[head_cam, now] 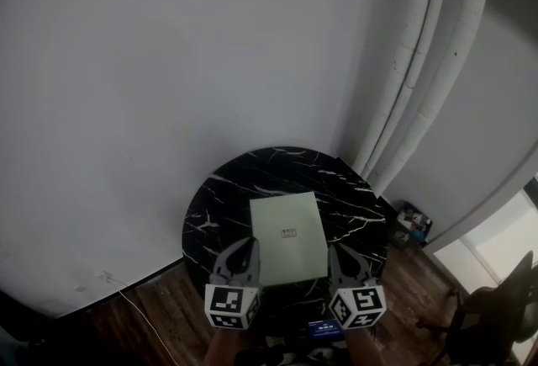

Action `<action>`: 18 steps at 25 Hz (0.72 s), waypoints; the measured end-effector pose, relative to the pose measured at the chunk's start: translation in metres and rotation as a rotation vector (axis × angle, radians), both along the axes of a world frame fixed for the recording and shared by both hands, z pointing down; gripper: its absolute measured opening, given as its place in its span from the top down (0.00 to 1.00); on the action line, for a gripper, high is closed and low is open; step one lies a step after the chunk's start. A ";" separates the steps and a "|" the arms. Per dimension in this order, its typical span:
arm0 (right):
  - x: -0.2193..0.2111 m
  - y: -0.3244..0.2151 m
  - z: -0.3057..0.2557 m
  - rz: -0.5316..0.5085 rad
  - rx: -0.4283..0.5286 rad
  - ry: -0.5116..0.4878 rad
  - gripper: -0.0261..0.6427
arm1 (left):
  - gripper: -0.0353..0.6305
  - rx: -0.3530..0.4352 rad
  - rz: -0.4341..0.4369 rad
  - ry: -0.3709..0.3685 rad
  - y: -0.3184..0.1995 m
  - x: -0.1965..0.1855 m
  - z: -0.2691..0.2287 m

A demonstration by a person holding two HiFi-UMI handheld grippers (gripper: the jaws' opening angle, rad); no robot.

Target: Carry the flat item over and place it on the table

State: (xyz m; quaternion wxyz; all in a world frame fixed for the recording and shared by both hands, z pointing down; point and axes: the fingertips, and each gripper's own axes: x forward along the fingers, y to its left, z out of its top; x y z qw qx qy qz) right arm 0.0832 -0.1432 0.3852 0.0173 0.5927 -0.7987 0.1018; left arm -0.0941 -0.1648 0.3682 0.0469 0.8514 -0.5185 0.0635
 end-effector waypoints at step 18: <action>0.003 -0.018 0.005 0.000 0.003 -0.004 0.93 | 0.93 -0.016 -0.023 0.008 -0.018 -0.006 0.009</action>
